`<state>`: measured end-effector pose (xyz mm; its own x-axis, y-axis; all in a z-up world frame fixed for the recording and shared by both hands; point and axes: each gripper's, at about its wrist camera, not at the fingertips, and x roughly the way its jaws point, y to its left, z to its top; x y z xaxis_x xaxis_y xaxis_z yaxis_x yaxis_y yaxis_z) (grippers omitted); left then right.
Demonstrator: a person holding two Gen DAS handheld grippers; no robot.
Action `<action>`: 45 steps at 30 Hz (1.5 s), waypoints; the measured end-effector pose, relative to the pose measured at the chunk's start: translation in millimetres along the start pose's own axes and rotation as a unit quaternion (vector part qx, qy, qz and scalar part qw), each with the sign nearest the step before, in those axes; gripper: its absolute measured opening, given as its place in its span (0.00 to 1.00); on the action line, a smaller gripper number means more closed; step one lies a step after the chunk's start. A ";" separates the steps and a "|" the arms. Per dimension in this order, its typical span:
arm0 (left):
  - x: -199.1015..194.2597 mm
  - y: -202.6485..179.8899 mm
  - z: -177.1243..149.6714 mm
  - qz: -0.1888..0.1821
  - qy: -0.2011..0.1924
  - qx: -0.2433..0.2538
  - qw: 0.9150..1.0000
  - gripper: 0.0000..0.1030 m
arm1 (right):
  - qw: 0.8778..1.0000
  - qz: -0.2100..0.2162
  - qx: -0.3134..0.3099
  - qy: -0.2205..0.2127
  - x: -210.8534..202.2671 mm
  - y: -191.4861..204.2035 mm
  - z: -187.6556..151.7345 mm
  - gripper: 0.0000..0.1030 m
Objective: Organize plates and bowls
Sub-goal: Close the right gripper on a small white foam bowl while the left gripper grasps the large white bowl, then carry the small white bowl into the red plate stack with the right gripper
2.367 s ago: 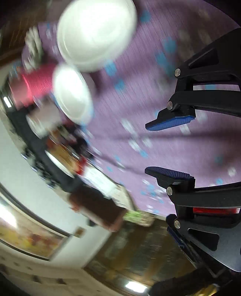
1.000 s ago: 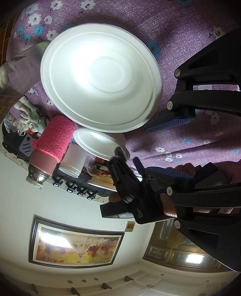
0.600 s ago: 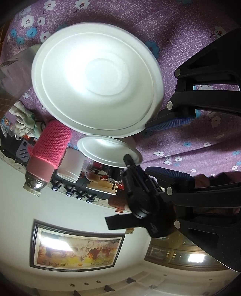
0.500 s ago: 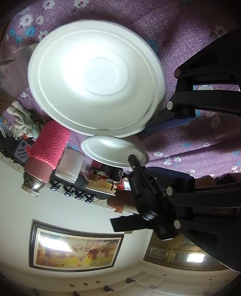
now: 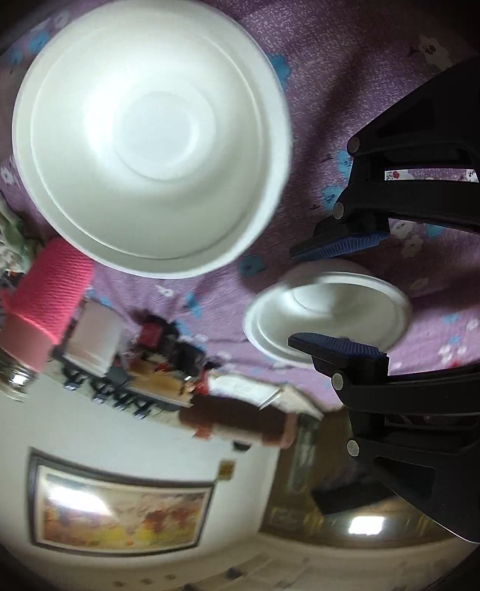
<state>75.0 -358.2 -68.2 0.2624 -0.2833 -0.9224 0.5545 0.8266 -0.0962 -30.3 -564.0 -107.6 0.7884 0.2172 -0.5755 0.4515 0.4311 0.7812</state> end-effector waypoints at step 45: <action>-146.4 109.7 -105.8 0.087 -0.157 -0.088 0.980 0.13 | 0.977 0.093 -0.191 0.024 9.5 136.9 -122.6 0.10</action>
<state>13.8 -174.6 16.7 0.5855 -0.2441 -0.7731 0.3426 0.9388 -0.0370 -12.2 -395.6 -35.8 0.8173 0.3605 -0.4495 0.1051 0.6737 0.7315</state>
